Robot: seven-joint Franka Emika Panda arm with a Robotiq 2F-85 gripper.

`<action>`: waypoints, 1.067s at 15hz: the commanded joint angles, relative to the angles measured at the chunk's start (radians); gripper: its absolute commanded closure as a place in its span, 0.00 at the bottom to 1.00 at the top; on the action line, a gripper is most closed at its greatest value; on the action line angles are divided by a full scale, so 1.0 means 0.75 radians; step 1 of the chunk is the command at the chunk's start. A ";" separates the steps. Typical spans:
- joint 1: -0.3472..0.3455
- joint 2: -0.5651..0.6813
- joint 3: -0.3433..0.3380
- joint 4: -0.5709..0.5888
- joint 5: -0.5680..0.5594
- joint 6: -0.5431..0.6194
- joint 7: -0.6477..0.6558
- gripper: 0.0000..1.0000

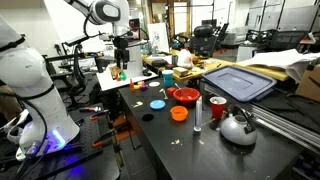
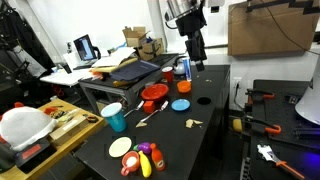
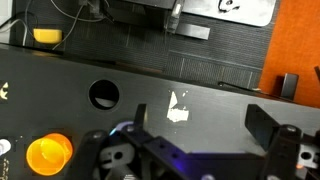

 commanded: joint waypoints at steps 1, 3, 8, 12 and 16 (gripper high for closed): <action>-0.055 0.157 -0.007 0.068 -0.026 0.029 0.083 0.00; -0.091 0.262 -0.017 0.102 -0.045 0.088 0.158 0.00; -0.155 0.620 -0.093 0.256 -0.078 0.253 0.292 0.00; -0.168 0.860 -0.183 0.409 -0.032 0.310 0.367 0.42; -0.164 0.971 -0.234 0.517 0.007 0.313 0.404 0.73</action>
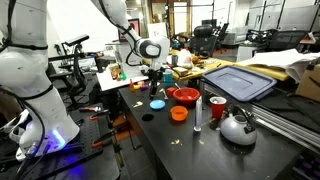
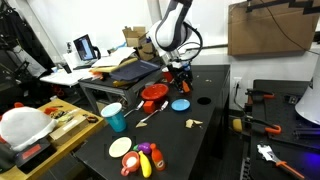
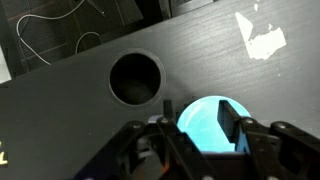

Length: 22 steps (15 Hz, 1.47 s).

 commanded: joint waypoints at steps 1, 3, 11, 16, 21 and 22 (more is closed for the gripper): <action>0.008 0.063 -0.028 0.097 0.044 -0.004 0.061 0.80; 0.015 0.072 -0.042 0.125 0.044 0.004 0.083 0.95; 0.019 0.092 -0.068 0.175 0.035 0.006 0.164 0.73; 0.021 0.087 -0.074 0.169 0.033 0.009 0.165 0.47; 0.022 0.071 -0.076 0.153 0.021 0.016 0.149 0.10; 0.021 0.064 -0.077 0.151 0.015 0.015 0.140 0.03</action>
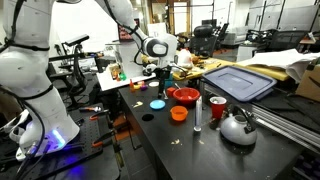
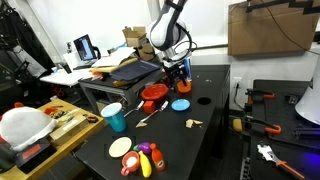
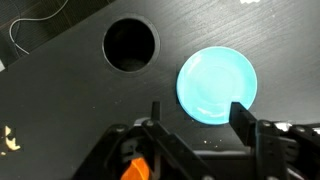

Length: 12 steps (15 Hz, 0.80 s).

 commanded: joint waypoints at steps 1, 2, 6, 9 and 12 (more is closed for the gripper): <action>0.014 -0.036 -0.020 -0.014 -0.019 0.012 0.000 0.00; 0.014 -0.046 -0.021 -0.017 -0.030 0.007 -0.013 0.00; 0.007 -0.115 -0.024 -0.032 -0.092 0.001 -0.081 0.00; -0.006 -0.167 -0.017 -0.036 -0.099 0.000 -0.138 0.01; -0.012 -0.214 -0.012 -0.042 -0.090 -0.001 -0.162 0.25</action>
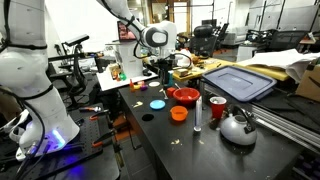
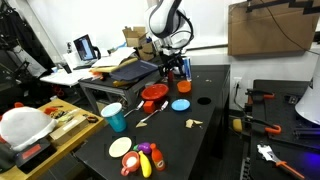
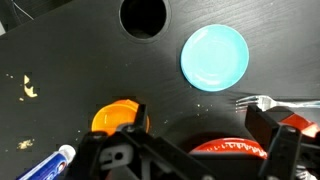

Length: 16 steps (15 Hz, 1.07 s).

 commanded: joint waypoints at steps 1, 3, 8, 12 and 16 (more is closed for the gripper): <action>-0.003 -0.015 0.002 0.002 -0.001 -0.004 -0.009 0.02; -0.004 -0.037 0.003 -0.002 -0.001 -0.002 -0.010 0.16; -0.004 -0.041 0.003 -0.005 -0.001 -0.004 -0.010 0.25; -0.002 -0.040 0.003 -0.007 -0.010 -0.002 -0.011 0.09; 0.001 -0.042 0.007 -0.009 -0.009 -0.008 -0.017 0.00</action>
